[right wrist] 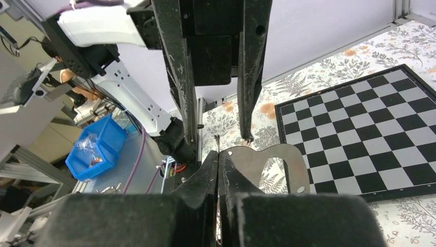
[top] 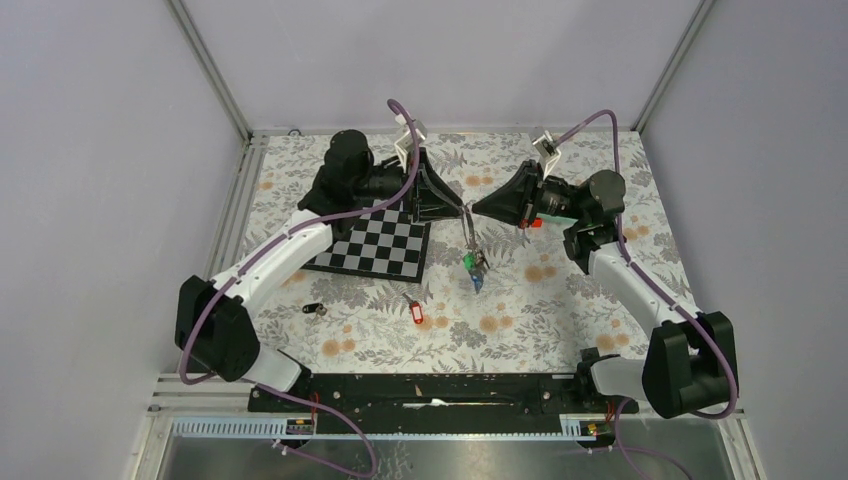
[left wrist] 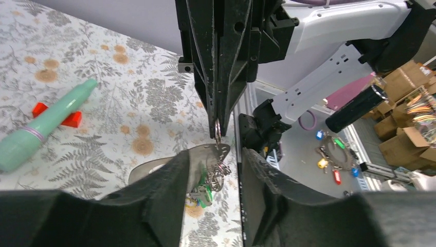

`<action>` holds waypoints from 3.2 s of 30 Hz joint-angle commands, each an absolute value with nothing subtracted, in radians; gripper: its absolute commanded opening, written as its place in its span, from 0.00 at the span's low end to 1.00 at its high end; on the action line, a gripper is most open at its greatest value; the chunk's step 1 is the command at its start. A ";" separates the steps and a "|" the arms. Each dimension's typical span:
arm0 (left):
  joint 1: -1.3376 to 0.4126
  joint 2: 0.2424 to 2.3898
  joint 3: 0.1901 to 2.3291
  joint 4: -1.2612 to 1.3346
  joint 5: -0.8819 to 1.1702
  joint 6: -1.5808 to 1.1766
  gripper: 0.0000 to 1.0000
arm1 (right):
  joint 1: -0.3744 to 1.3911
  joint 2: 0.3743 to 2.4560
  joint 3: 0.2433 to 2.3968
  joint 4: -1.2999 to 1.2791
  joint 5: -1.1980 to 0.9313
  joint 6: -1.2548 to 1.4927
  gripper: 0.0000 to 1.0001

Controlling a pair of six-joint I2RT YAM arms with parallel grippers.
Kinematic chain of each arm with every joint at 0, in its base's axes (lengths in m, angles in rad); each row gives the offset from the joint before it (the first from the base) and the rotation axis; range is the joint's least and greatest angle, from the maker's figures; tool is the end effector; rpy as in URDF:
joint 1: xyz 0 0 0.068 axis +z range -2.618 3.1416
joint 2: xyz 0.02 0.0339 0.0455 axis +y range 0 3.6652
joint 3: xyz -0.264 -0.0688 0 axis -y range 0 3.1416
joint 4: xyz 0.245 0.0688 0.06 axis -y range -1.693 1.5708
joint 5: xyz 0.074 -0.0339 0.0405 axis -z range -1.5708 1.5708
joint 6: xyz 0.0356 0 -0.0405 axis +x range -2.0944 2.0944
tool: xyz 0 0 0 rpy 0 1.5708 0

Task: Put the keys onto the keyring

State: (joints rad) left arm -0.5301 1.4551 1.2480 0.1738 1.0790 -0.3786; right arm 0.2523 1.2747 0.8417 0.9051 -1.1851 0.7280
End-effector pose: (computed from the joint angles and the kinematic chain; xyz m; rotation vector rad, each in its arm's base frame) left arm 0.2709 -0.1951 0.3811 1.0315 1.5055 -1.5201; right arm 0.2516 0.0989 0.3574 -0.8777 1.2968 1.4358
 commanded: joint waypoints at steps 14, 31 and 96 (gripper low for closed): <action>-0.537 1.514 1.208 0.530 1.141 -0.621 0.18 | 0.248 1.298 0.828 1.067 -1.098 0.851 0.00; -0.565 1.552 1.259 0.532 1.140 -0.634 0.01 | 0.249 1.293 0.810 1.038 -1.091 0.821 0.00; -0.748 1.586 1.680 -0.681 0.761 0.407 0.00 | 0.280 1.181 0.858 0.386 -1.305 0.098 0.34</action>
State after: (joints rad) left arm -0.7414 1.5867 1.6283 -0.7132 0.7582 0.3935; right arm 0.2615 1.1965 0.8642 0.3172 -1.2781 0.0765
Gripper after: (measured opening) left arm 0.010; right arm 0.365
